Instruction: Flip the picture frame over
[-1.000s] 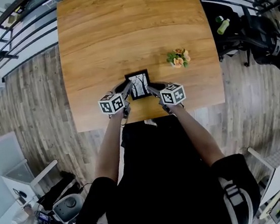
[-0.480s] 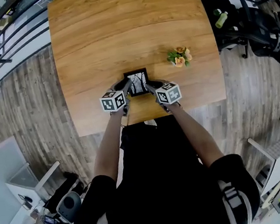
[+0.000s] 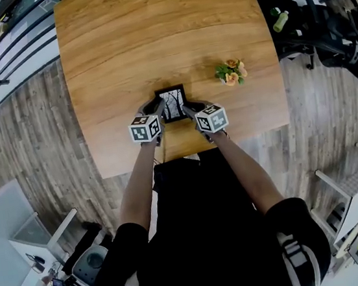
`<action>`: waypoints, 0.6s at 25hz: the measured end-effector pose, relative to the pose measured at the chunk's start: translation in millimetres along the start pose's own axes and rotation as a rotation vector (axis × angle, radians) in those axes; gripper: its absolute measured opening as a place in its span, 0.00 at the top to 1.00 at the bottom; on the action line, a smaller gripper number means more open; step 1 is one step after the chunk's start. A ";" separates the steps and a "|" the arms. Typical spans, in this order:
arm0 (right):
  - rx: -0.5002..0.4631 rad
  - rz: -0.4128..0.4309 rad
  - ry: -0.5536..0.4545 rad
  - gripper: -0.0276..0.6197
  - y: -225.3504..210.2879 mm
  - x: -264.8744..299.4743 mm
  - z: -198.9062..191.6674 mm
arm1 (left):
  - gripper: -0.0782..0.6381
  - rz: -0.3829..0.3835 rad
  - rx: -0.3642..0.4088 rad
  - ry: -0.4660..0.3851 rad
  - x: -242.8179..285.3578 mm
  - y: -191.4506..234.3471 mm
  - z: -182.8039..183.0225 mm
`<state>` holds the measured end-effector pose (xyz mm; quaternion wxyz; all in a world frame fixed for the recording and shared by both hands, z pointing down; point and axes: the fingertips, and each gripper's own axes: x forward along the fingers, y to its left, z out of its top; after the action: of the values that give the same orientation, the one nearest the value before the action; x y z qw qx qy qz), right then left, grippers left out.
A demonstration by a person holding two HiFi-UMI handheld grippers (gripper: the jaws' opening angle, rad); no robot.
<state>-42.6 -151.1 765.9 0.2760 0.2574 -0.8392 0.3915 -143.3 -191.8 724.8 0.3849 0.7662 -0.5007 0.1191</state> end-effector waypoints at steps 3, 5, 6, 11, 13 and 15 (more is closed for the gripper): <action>0.000 -0.024 -0.008 0.80 -1.9 0.6 0.6 | 0.72 0.011 0.026 0.004 5.1 0.9 0.8; -0.009 -0.050 -0.015 0.79 -4.0 0.3 1.5 | 0.72 0.020 0.044 0.006 8.5 1.6 1.6; -0.014 -0.061 -0.017 0.79 -4.8 0.6 1.9 | 0.72 0.024 0.050 0.008 10.0 2.3 1.8; -0.033 -0.083 -0.012 0.78 -6.9 1.7 1.5 | 0.72 0.035 0.042 0.018 14.2 4.8 -0.5; -0.044 -0.087 -0.010 0.78 -8.0 2.7 1.6 | 0.72 0.040 0.035 0.025 15.7 6.6 -2.4; -0.055 -0.090 -0.008 0.78 -9.3 4.8 2.1 | 0.72 0.047 0.029 0.030 17.5 9.8 -4.0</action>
<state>-40.6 -159.1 772.8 0.2971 0.2888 -0.8383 0.3544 -142.7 -202.8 742.1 0.3784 0.7578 -0.5109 0.1466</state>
